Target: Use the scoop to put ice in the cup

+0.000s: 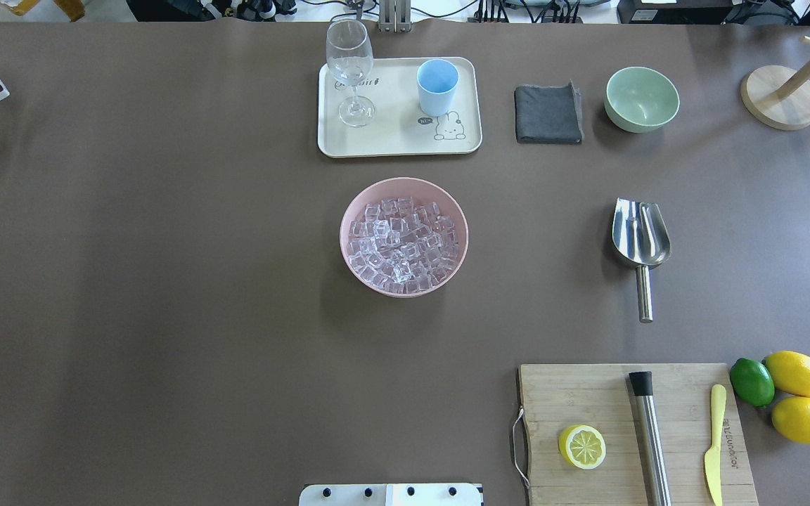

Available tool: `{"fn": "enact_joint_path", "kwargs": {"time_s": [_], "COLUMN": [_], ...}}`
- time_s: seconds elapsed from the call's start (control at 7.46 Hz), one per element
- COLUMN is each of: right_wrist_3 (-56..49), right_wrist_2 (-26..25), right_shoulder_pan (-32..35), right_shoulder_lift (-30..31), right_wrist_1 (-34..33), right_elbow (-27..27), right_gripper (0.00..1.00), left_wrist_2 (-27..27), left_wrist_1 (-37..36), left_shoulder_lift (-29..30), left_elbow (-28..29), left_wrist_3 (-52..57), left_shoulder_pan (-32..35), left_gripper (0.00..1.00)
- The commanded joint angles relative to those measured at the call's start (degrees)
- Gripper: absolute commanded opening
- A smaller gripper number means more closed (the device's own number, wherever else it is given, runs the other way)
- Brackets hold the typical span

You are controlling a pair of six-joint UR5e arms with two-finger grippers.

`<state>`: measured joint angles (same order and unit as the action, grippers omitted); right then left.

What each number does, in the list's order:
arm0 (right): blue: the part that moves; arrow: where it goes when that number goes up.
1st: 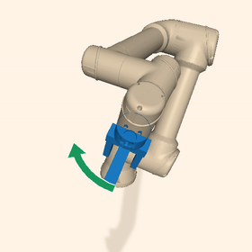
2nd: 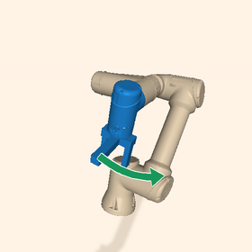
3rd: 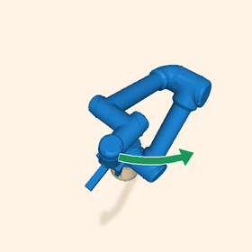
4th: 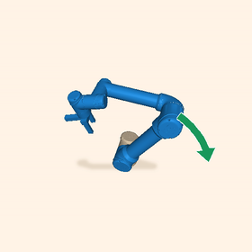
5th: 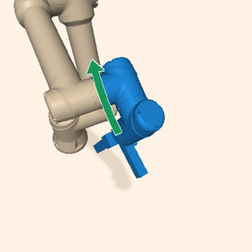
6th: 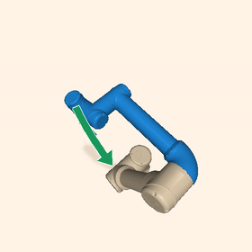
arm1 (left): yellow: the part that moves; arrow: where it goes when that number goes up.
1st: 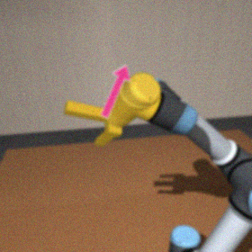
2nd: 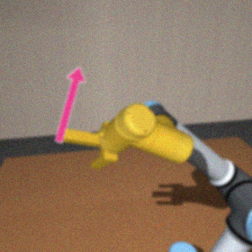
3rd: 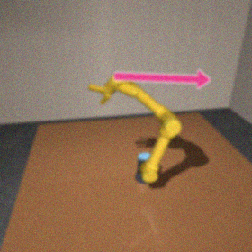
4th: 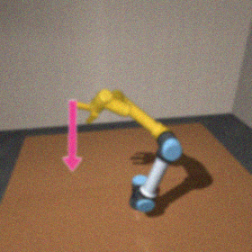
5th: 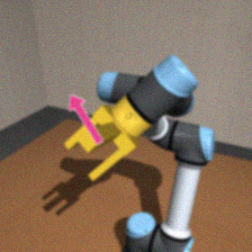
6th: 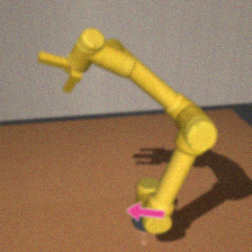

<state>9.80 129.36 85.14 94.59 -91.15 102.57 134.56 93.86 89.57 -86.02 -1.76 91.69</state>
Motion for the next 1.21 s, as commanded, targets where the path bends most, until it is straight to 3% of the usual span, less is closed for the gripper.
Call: {"fn": "enact_joint_path", "kwargs": {"time_s": [0.0,0.67,1.07], "right_wrist_3": [0.05,0.05,-0.74], "right_wrist_2": [0.19,0.37,0.72], "right_shoulder_pan": [0.03,0.03,0.12], "right_shoulder_lift": [1.2,2.97,4.29], "right_wrist_1": [-0.17,-0.25,0.18], "right_elbow": [0.53,1.84,2.81], "right_gripper": [1.0,1.0,1.0], "left_wrist_2": [0.09,-0.09,0.53], "left_wrist_1": [-0.08,0.36,0.18], "left_shoulder_lift": [-0.01,-0.8,-0.63], "left_elbow": [0.15,-0.29,-3.97], "left_wrist_3": [0.09,2.36,1.67], "left_shoulder_pan": [0.06,0.33,-0.72], "left_gripper": [0.98,0.98,0.97]}}
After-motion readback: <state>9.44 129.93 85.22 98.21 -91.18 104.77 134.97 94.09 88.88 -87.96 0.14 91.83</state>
